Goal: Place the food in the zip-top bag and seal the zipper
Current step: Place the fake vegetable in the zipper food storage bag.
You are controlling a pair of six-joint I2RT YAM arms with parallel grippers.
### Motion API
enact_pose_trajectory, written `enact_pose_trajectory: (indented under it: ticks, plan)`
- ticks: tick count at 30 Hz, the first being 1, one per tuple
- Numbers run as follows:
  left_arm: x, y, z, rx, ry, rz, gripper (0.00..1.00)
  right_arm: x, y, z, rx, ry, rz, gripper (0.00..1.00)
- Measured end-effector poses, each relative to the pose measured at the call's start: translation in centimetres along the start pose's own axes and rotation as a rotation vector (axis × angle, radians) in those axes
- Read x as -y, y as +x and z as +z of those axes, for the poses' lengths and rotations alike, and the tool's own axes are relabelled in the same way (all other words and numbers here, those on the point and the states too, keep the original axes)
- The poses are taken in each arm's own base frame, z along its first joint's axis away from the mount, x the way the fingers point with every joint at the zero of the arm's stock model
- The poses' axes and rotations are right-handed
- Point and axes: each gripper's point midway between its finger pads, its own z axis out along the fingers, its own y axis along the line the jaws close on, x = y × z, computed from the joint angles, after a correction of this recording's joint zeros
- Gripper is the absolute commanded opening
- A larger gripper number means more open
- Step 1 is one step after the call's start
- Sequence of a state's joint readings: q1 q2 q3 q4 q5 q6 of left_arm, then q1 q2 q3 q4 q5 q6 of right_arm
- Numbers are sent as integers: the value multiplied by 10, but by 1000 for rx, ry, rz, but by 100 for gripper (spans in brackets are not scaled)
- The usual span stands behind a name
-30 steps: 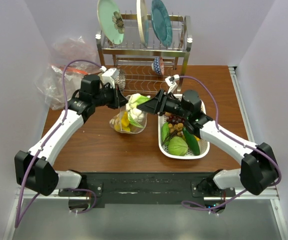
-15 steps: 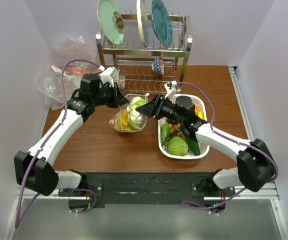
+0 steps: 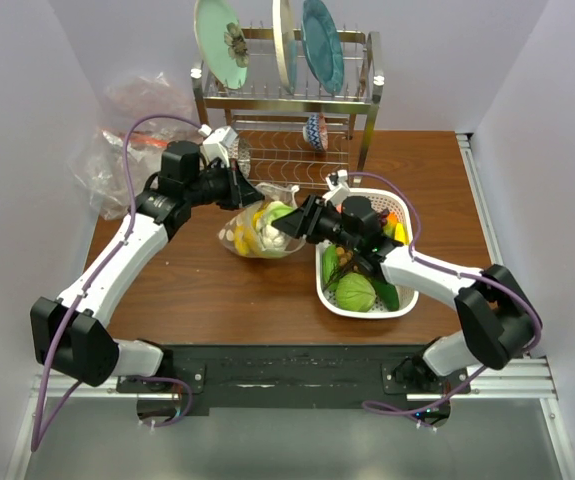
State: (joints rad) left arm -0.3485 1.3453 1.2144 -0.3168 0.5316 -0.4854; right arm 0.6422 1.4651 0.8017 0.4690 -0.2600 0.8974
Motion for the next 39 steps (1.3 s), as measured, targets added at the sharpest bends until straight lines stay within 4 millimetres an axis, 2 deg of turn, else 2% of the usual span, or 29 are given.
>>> enact_pose_trajectory:
  ticks: [3, 9, 14, 25, 32, 33, 36, 38, 39]
  plan:
    - [3, -1, 0, 3, 16, -2, 0, 1, -6, 11, 16, 7, -7, 59]
    - [5, -3, 0, 8, 25, -2, 0, -5, -27, 32, 67, 15, -61, 59]
    - [4, -1, 0, 3, 21, -3, 0, -9, -37, 40, 87, 17, -95, 60]
    - [-5, 4, 1, -30, -24, 9, 0, -5, -33, 36, 49, 58, -147, 58]
    - [-1, -6, -3, -24, -30, 24, 0, -15, -40, 24, 20, 68, -269, 59]
    - [0, -6, -3, -25, -27, 24, 0, -15, -39, 24, 15, 68, -280, 61]
    - [2, -4, -3, -34, -13, 18, 0, -14, -36, 27, -10, 65, -302, 88]
    - [5, -3, -3, -38, 3, 11, 0, -11, -34, 33, -26, 64, -304, 92]
    - [7, -3, -4, -41, 10, 9, 0, -9, -32, 36, -35, 65, -303, 97]
